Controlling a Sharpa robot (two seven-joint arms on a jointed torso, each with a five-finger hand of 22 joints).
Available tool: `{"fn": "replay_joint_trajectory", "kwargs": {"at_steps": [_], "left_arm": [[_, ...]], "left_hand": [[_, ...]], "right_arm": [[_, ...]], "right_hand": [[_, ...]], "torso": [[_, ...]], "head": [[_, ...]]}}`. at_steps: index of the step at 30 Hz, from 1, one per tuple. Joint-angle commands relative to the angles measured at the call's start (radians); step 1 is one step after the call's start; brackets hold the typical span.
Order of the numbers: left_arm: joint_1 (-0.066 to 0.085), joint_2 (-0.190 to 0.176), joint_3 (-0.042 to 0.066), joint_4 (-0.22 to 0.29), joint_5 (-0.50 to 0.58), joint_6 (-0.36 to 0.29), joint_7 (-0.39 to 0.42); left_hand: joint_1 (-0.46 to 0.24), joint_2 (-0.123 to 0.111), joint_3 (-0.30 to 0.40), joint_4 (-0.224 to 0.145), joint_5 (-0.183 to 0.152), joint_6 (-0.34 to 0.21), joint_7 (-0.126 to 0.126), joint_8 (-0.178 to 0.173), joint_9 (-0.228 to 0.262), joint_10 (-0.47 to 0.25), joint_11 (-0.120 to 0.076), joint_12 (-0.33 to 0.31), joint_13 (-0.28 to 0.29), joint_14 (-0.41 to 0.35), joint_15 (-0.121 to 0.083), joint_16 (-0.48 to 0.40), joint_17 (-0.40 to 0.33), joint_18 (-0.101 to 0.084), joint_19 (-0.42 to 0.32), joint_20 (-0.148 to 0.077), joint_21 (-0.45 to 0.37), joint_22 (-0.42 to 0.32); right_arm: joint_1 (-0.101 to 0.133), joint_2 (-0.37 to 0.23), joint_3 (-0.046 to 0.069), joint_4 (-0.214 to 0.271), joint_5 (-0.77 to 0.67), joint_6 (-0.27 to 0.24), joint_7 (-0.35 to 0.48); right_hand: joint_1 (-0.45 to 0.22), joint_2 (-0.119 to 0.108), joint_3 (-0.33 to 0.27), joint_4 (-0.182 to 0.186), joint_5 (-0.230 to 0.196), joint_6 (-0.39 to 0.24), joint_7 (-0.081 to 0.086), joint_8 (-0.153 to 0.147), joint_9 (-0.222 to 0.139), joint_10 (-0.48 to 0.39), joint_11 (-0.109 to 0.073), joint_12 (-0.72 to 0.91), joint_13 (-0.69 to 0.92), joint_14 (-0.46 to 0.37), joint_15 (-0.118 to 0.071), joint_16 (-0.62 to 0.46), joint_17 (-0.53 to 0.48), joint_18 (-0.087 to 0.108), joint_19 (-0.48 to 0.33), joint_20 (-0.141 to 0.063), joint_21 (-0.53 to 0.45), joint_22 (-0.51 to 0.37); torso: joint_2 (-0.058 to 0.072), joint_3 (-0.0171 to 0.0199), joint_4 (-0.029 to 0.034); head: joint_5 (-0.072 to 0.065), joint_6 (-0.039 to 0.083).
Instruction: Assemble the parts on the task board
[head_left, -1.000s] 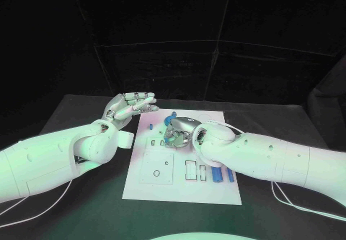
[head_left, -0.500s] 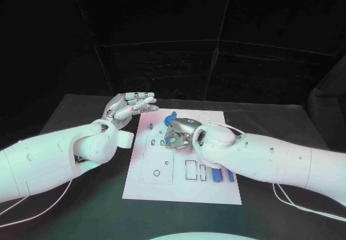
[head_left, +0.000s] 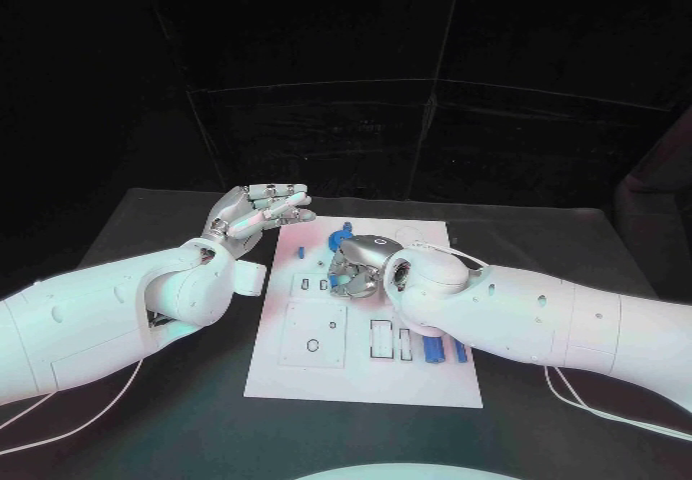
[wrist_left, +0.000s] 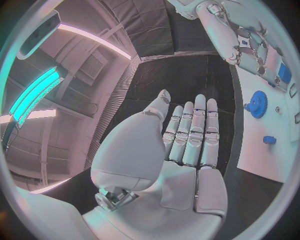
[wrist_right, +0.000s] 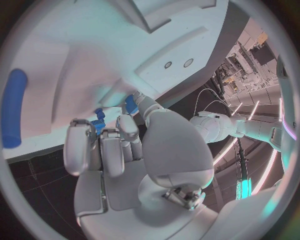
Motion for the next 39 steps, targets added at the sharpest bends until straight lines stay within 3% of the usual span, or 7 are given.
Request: {"fn": "replay_joint_trajectory", "kwargs": {"at_steps": [1, 12, 17, 23, 28, 34, 39], "left_arm": [[0.001, 0.0, 0.001, 0.0, 0.001, 0.012, 0.003], [0.001, 0.0, 0.001, 0.0, 0.001, 0.013, 0.001], [0.001, 0.0, 0.001, -0.003, -0.001, 0.009, -0.007], [0.002, -0.008, 0.001, -0.009, -0.074, 0.006, -0.071], [0.021, -0.015, 0.001, -0.03, -0.236, 0.029, -0.243], [0.064, -0.01, 0.001, -0.057, -0.5, 0.124, -0.574], [0.101, 0.018, 0.001, -0.072, -0.715, 0.247, -0.808]], "left_hand": [[-0.002, 0.011, 0.001, -0.004, -0.001, 0.007, 0.002, -0.006, -0.001, 0.007, 0.001, -0.006, -0.001, 0.007, 0.001, -0.004, 0.002, 0.008, 0.007, 0.0, -0.007, -0.001], [-0.002, 0.011, 0.001, -0.004, -0.001, 0.007, 0.002, -0.006, -0.001, 0.007, 0.001, -0.006, -0.001, 0.007, 0.001, -0.004, 0.002, 0.008, 0.007, 0.0, -0.007, -0.001], [-0.003, 0.011, 0.001, -0.006, -0.001, 0.008, 0.001, -0.007, -0.001, 0.009, 0.0, -0.007, -0.001, 0.014, -0.001, -0.003, 0.003, 0.008, 0.011, -0.001, -0.006, -0.001], [-0.034, 0.012, -0.009, -0.002, 0.0, 0.045, -0.019, -0.001, 0.003, 0.094, -0.034, 0.013, 0.008, 0.182, -0.052, 0.073, 0.056, 0.011, 0.137, -0.049, 0.052, 0.021], [-0.111, 0.017, -0.039, 0.05, -0.001, 0.117, -0.066, 0.022, 0.012, 0.241, -0.095, 0.06, 0.036, 0.399, -0.12, 0.242, 0.18, 0.009, 0.323, -0.124, 0.159, 0.067], [-0.156, 0.007, -0.078, 0.081, 0.018, 0.13, -0.112, 0.051, 0.03, 0.379, -0.129, 0.236, 0.172, 0.444, -0.173, 1.057, 0.993, 0.0, 0.474, -0.18, 0.302, 0.145], [-0.247, 0.035, -0.136, 0.162, 0.006, 0.136, -0.123, 0.126, 0.073, 0.349, -0.154, 0.502, 0.413, 0.46, -0.185, 1.296, 1.282, -0.002, 0.483, -0.196, 0.393, 0.208]], "right_arm": [[-0.003, -0.001, -0.003, -0.001, -0.01, 0.014, -0.02], [-0.003, 0.0, -0.003, 0.003, -0.01, -0.045, -0.015], [-0.005, -0.014, -0.003, 0.022, -0.006, -0.18, 0.026], [-0.005, -0.081, -0.002, 0.082, 0.079, -0.256, 0.161], [0.025, -0.183, -0.001, 0.135, 0.303, -0.189, 0.321], [0.09, -0.301, 0.0, 0.161, 0.518, -0.113, 0.386], [0.125, -0.366, 0.0, 0.163, 0.579, -0.098, 0.389]], "right_hand": [[-0.01, -0.008, -0.013, 0.003, 0.004, -0.007, 0.0, -0.006, -0.001, -0.009, 0.002, -0.007, -0.004, 0.083, 0.009, -0.004, 0.173, -0.015, -0.001, 0.01, -0.006, -0.002], [-0.065, -0.043, -0.102, 0.057, 0.0, -0.057, 0.009, -0.019, -0.004, -0.028, 0.01, -0.02, -0.028, 0.082, 0.015, -0.007, 0.17, -0.014, -0.003, 0.015, -0.009, -0.006], [-0.044, -0.038, -0.149, 0.08, 0.01, -0.093, 0.018, -0.016, -0.002, -0.025, 0.019, -0.007, -0.024, 0.083, 0.023, -0.007, 0.171, -0.014, -0.002, 0.023, -0.008, -0.003], [-0.021, -0.032, -0.171, 0.089, 0.026, -0.086, 0.016, -0.008, 0.001, -0.011, 0.017, 0.016, -0.009, 0.082, 0.023, -0.008, 0.169, -0.015, -0.001, 0.024, -0.007, -0.001], [0.012, -0.015, -0.176, 0.083, 0.031, -0.074, 0.013, 0.001, 0.003, -0.018, 0.015, 0.011, -0.016, 0.077, 0.021, -0.02, 0.148, -0.009, -0.015, 0.023, -0.019, -0.027], [0.044, 0.001, -0.18, 0.07, 0.045, -0.058, 0.008, 0.014, 0.005, -0.026, 0.01, 0.002, -0.027, 0.07, 0.016, -0.034, 0.125, -0.002, -0.034, 0.02, -0.038, -0.066], [0.048, 0.01, -0.184, 0.07, 0.055, -0.05, 0.005, 0.022, 0.006, -0.022, 0.007, 0.006, -0.026, 0.07, 0.014, -0.036, 0.124, -0.002, -0.034, 0.017, -0.04, -0.066]], "torso": [[0.0, -0.0001, -0.0002], [0.0, 0.0003, -0.0008], [0.0, 0.0012, -0.0011], [-0.003, 0.0012, -0.0015], [-0.016, 0.004, -0.0035], [-0.034, 0.0097, -0.0094], [-0.045, 0.0152, -0.0135]], "head": [[-0.001, 0.001], [-0.002, 0.001], [-0.003, 0.001], [-0.002, 0.006], [0.004, 0.004], [0.013, 0.0], [0.02, -0.005]]}}
